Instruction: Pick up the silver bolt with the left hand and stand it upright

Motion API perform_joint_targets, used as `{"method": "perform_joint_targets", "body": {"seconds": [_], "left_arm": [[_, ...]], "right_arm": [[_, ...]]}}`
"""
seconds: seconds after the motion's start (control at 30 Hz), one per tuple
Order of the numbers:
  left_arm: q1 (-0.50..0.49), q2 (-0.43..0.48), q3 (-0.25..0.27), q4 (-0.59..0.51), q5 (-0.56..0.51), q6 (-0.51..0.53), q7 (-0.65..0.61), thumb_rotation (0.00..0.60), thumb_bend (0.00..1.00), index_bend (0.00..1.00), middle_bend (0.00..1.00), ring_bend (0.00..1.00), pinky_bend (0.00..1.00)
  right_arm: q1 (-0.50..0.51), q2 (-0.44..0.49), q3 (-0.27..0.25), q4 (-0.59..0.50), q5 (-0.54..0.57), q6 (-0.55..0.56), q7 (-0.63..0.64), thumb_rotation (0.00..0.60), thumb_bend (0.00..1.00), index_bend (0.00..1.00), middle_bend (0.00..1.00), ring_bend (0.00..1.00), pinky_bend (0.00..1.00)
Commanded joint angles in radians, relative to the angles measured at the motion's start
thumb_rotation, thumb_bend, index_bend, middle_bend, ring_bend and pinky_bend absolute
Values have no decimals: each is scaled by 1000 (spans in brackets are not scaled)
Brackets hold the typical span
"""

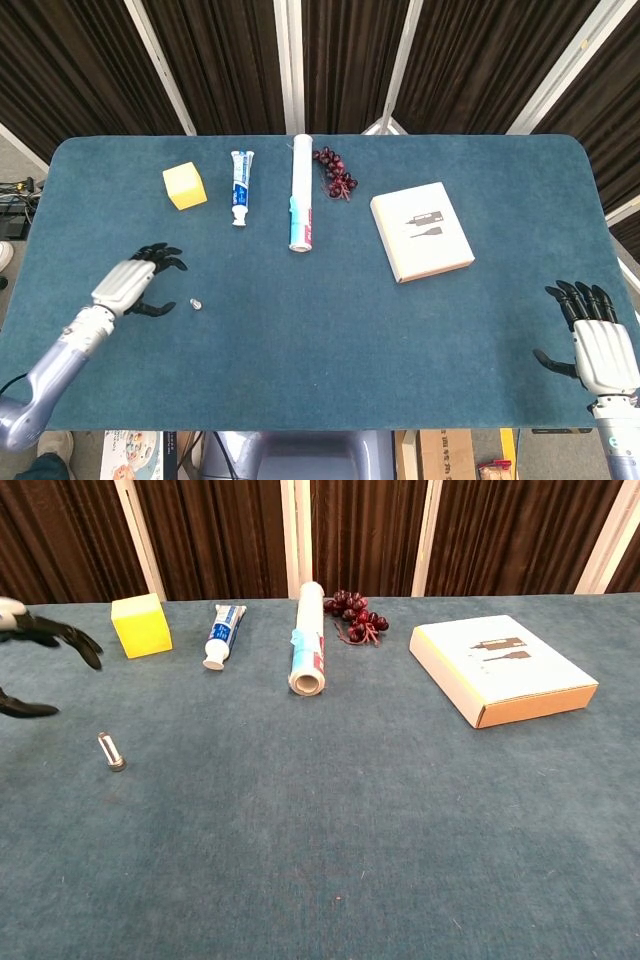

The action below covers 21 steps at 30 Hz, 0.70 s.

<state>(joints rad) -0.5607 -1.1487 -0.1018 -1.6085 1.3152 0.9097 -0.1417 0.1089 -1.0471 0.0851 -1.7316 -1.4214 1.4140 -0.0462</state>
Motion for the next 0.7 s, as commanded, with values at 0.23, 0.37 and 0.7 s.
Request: {"method": "perform_joint_targets", "body": {"seconds": [0.23, 0.37, 0.7], "left_arm": [[231, 166, 50, -251, -42, 438, 440, 600, 401, 216, 78, 0, 0], [326, 151, 78, -238, -1, 581, 439, 600, 401, 207, 73, 0, 0], [430, 96, 105, -153, 63, 696, 358, 600, 365, 118, 26, 0, 0]], "right_arm": [[-3, 4, -8, -6, -30, 15, -9, 600, 154, 191, 141, 77, 9], [-6, 14, -12, -7, -46, 22, 7, 600, 155, 190, 141, 77, 0], [-11, 41, -17, -14, -68, 32, 31, 600, 154, 165, 133, 77, 0]]}}
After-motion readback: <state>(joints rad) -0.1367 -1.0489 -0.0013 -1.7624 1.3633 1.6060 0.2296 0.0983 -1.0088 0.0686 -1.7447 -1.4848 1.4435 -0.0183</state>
